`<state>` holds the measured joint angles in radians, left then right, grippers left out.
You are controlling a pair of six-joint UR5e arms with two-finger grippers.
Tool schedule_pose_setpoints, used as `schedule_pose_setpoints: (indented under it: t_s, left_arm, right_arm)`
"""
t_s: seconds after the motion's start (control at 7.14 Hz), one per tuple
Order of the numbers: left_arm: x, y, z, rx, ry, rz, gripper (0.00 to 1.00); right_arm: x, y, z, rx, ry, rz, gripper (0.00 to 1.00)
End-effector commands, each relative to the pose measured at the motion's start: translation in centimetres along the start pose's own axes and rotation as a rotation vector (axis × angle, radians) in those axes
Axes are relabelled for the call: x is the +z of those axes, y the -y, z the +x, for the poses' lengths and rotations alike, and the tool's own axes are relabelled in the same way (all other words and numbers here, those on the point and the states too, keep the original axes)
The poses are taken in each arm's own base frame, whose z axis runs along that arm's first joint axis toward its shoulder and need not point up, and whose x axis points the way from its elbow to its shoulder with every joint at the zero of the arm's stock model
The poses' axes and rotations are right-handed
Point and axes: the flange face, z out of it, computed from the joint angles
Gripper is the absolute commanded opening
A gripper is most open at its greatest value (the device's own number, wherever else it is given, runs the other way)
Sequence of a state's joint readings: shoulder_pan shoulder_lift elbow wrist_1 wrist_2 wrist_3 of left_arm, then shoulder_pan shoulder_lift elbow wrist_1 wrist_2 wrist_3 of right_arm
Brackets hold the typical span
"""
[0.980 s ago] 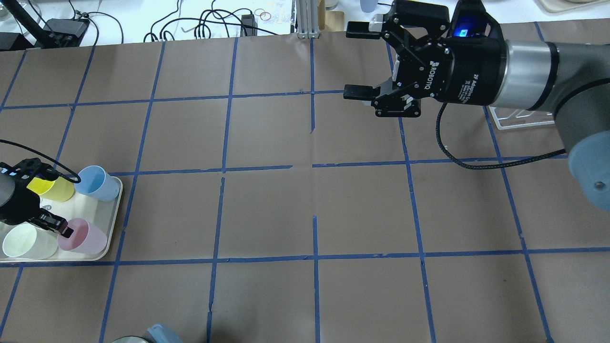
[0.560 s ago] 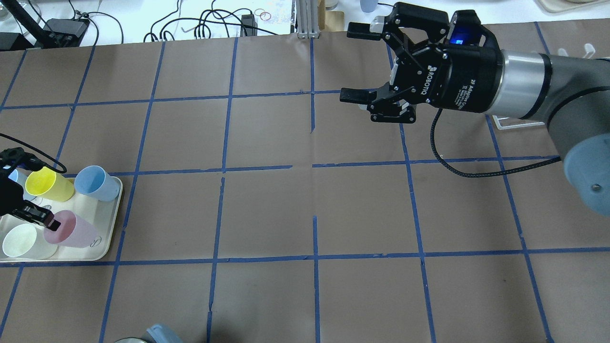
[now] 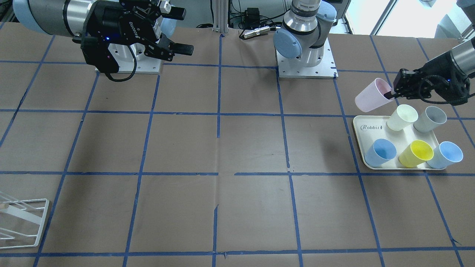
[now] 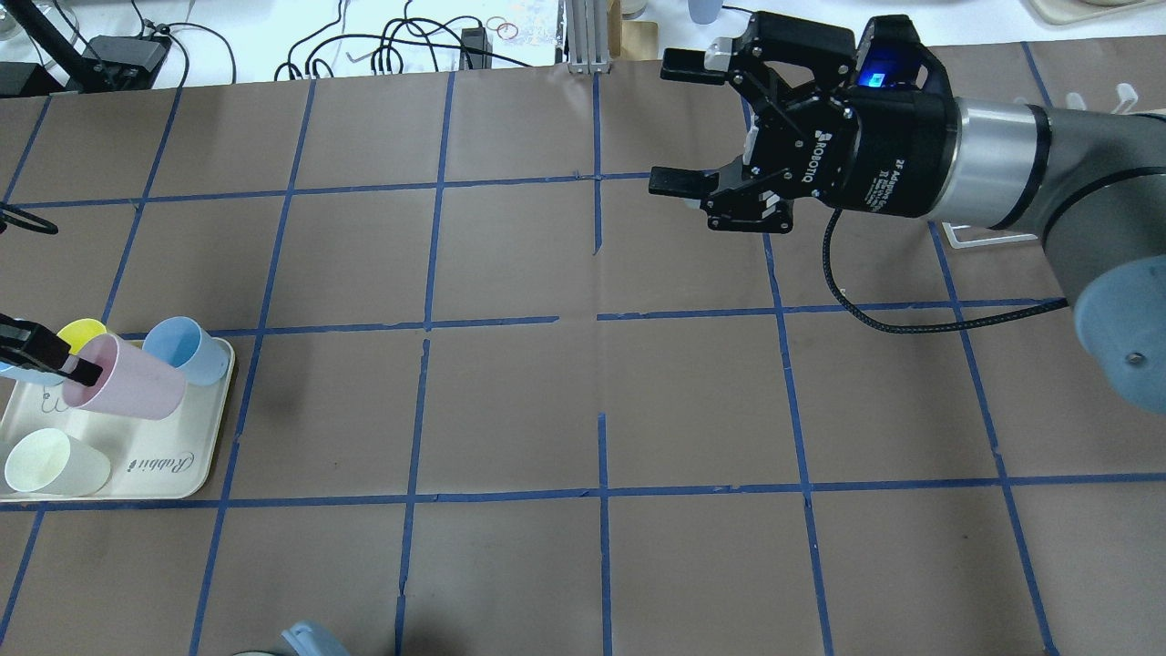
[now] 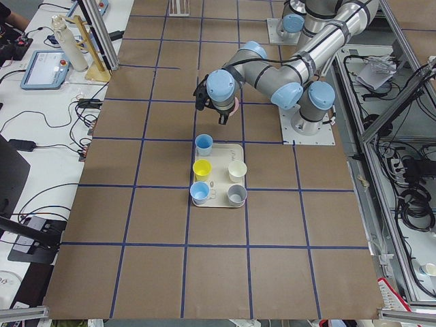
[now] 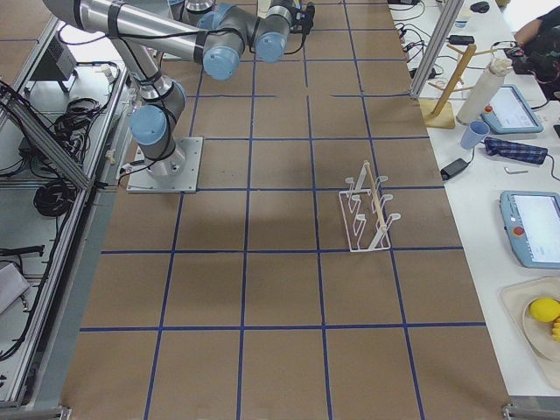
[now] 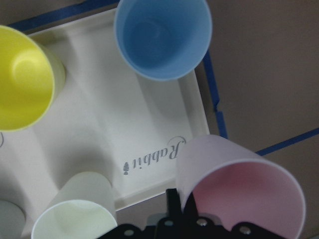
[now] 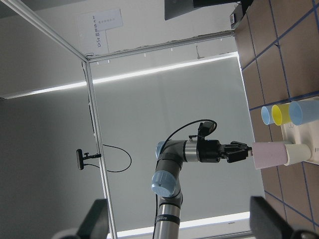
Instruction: Transfer IKEA cup to right arm and place on rack
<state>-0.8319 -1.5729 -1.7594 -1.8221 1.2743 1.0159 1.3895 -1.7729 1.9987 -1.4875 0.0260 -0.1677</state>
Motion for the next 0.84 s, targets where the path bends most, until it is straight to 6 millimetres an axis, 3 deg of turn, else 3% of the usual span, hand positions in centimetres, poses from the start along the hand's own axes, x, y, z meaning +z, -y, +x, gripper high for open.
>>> schedule_pose_setpoints:
  t_s: [0.0,0.14,0.42,0.56,0.7]
  left_arm:
    - [3.4,4.2,10.2,0.106,-0.134,-0.002,0.0]
    - [4.8,5.7,14.1,0.143,-0.208,0.033,0.0]
    - [5.8,6.9,17.5,0.084,-0.421,0.128,0.0]
    - [6.6,7.4,20.1,0.098,-0.491,0.15,0.0]
    - [7.8,8.2,24.6,0.13,-0.576,0.179,0.0]
  right_arm:
    - [0.0,0.0,0.0,-0.017,0.0,0.0,1.0]
    - [0.0,0.1,0.1,-0.014,0.004,0.001,1.0]
    - [0.0,1.0,0.8,0.009,0.003,0.001,1.0]
    - [-0.1,1.3,1.0,0.012,0.006,0.003,1.0]
    - [-0.1,1.3,1.1,0.012,0.005,0.005,1.0]
